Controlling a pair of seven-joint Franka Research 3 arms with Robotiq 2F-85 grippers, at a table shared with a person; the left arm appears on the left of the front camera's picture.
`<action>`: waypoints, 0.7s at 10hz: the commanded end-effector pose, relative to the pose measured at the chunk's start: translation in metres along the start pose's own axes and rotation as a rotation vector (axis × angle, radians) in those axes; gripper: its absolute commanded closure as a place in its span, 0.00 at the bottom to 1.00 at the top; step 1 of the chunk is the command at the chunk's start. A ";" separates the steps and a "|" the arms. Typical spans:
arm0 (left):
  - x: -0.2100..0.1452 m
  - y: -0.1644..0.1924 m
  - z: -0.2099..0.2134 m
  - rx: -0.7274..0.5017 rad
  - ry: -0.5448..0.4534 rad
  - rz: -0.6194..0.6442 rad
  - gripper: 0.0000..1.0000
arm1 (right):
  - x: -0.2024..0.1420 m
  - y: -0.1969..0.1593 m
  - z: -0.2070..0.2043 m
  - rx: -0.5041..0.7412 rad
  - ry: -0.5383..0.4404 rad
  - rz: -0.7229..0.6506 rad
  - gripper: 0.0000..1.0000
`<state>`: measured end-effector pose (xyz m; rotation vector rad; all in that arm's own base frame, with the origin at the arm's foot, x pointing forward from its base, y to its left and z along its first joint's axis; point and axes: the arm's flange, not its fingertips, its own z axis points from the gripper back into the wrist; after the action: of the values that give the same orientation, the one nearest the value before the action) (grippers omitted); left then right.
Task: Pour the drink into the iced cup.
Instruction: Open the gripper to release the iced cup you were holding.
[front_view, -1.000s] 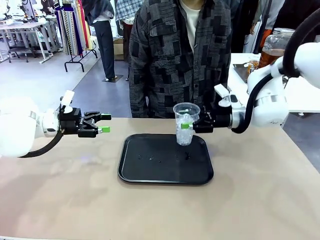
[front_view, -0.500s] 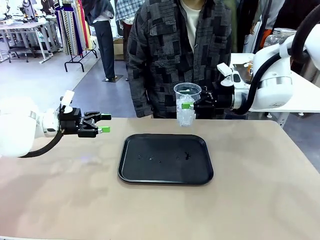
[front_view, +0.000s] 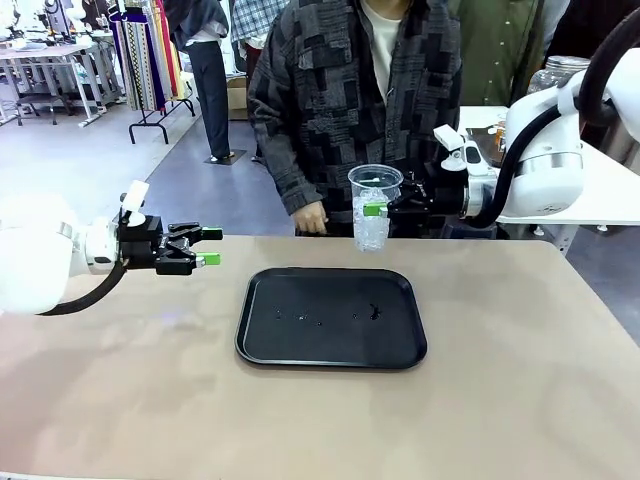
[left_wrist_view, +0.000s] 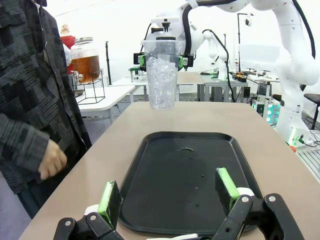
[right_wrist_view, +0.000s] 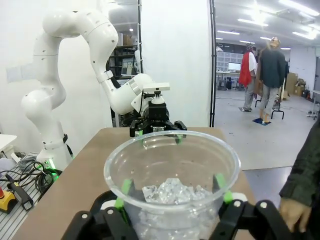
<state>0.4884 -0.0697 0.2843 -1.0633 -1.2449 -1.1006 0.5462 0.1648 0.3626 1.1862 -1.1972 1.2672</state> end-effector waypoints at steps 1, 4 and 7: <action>0.003 0.001 -0.001 0.001 0.005 0.004 0.00 | 0.004 0.002 0.000 0.000 -0.001 0.015 0.19; 0.003 0.001 -0.001 0.001 0.005 0.004 0.00 | 0.004 0.002 0.000 0.000 -0.001 0.015 0.19; 0.003 0.001 -0.001 0.001 0.005 0.004 0.00 | 0.004 0.002 0.000 0.000 -0.001 0.015 0.19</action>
<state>0.4884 -0.0697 0.2843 -1.0633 -1.2449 -1.1006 0.5461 0.1648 0.3625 1.1862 -1.1971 1.2671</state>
